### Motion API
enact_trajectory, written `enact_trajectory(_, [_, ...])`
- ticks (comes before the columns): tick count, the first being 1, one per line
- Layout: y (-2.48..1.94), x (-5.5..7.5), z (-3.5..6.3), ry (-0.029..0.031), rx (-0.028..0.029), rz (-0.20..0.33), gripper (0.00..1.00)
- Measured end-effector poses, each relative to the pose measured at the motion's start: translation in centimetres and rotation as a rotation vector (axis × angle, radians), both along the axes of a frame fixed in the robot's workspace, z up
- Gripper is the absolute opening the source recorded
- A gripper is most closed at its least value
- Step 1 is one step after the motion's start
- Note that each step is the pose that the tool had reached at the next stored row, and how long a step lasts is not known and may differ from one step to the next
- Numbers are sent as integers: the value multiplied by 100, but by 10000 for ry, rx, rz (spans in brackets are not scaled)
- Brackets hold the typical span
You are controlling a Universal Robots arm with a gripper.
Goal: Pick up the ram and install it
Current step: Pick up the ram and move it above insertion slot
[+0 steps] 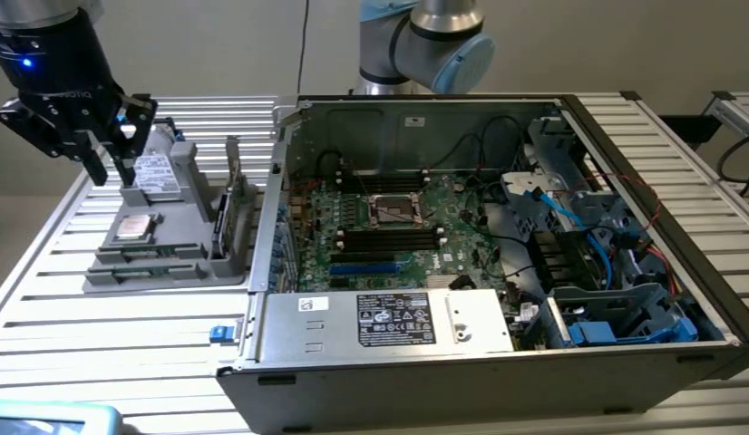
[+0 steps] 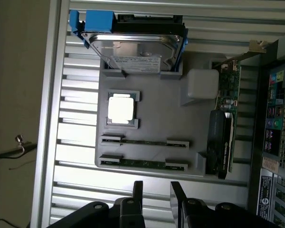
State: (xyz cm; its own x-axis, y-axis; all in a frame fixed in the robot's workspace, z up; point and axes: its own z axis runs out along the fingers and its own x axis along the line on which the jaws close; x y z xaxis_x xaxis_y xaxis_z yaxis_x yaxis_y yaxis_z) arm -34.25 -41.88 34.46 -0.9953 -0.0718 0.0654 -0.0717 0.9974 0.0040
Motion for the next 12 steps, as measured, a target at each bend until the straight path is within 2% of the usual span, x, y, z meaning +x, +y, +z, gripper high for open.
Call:
enact_trajectory(4, [0, -4, -2, -1, 2, 22, 36])
enact_trajectory(12, [0, -4, -19, 0, 0, 1427, 36])
